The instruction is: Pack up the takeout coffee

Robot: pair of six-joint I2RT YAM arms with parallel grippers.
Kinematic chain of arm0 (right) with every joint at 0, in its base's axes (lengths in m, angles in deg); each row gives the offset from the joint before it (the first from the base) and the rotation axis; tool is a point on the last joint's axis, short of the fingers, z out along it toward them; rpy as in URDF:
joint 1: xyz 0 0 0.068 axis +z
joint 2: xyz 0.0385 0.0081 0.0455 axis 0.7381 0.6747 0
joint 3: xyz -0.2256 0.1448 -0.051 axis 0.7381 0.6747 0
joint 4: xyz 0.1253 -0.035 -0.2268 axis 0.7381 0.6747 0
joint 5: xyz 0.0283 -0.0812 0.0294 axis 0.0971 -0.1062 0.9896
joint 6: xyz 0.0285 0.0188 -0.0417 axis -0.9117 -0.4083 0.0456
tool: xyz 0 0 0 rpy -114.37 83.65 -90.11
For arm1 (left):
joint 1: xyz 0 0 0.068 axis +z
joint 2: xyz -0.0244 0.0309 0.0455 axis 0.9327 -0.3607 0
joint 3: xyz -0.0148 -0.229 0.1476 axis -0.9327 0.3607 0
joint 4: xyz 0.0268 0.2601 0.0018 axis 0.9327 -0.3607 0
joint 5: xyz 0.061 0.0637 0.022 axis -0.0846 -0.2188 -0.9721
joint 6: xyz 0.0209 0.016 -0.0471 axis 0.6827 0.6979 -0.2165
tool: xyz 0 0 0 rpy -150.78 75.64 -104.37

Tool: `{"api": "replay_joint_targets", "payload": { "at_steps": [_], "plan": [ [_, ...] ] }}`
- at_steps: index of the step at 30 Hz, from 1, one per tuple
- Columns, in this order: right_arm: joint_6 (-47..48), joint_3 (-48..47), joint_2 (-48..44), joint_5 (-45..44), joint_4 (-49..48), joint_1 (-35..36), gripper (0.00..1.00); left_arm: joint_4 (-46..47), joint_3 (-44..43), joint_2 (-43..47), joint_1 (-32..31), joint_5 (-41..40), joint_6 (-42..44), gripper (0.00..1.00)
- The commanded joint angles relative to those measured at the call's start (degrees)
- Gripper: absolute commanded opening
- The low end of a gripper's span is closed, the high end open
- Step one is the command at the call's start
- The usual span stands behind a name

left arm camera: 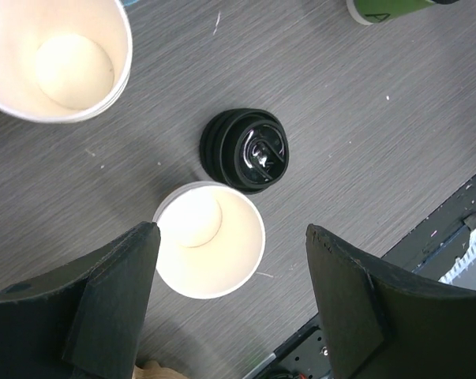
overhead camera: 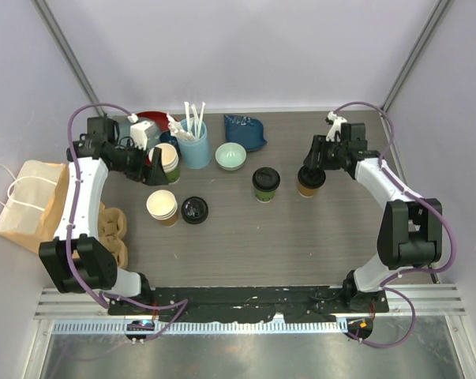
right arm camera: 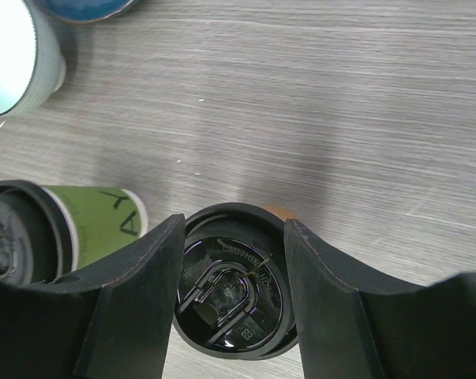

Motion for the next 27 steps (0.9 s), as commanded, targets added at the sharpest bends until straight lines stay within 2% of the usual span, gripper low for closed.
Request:
{"api": "replay_joint_targets", "payload": {
  "at_steps": [1,11,13,14,16,17,18,21,27],
  "plan": [
    [-0.79,-1.13,-1.57,0.33,1.74,3.47,0.59,0.61,-3.34,0.09,-4.0,1.49,-1.65,0.79],
    [3.25,-9.22,-4.91,-6.79,9.29,4.61,0.6,0.7,-8.43,-3.08,-17.98,-2.65,-4.38,0.79],
    [3.78,-11.24,-5.53,-7.67,11.32,5.4,0.54,0.78,-9.05,-4.04,-20.7,-3.52,-4.91,0.79],
    [4.04,-11.94,-6.23,-8.11,11.67,5.84,0.41,0.78,-9.66,-4.31,-21.5,-3.79,-5.0,0.78],
    [4.31,-13.7,-6.93,-8.46,12.55,7.85,0.24,0.61,-10.02,-4.84,-23.43,-4.4,-5.0,0.78],
    [4.4,-14.23,-7.63,-9.42,12.73,8.65,0.09,0.61,-10.28,-4.84,-23.79,-4.32,-5.0,0.78],
    [4.92,-14.58,-7.9,-10.04,12.64,9.7,0.04,0.7,-10.46,-4.93,-24.23,-4.32,-5.17,0.78],
    [5.45,-13.37,-9.83,-11.8,8.45,12.08,0.01,0.78,-10.37,-4.75,-24.49,-4.4,-5.35,0.78],
    [1.94,4.63,-9.49,-10.84,-9.57,10.07,0.01,1.22,-9.14,-4.22,-24.58,-4.58,-5.17,0.78]
  ]
}}
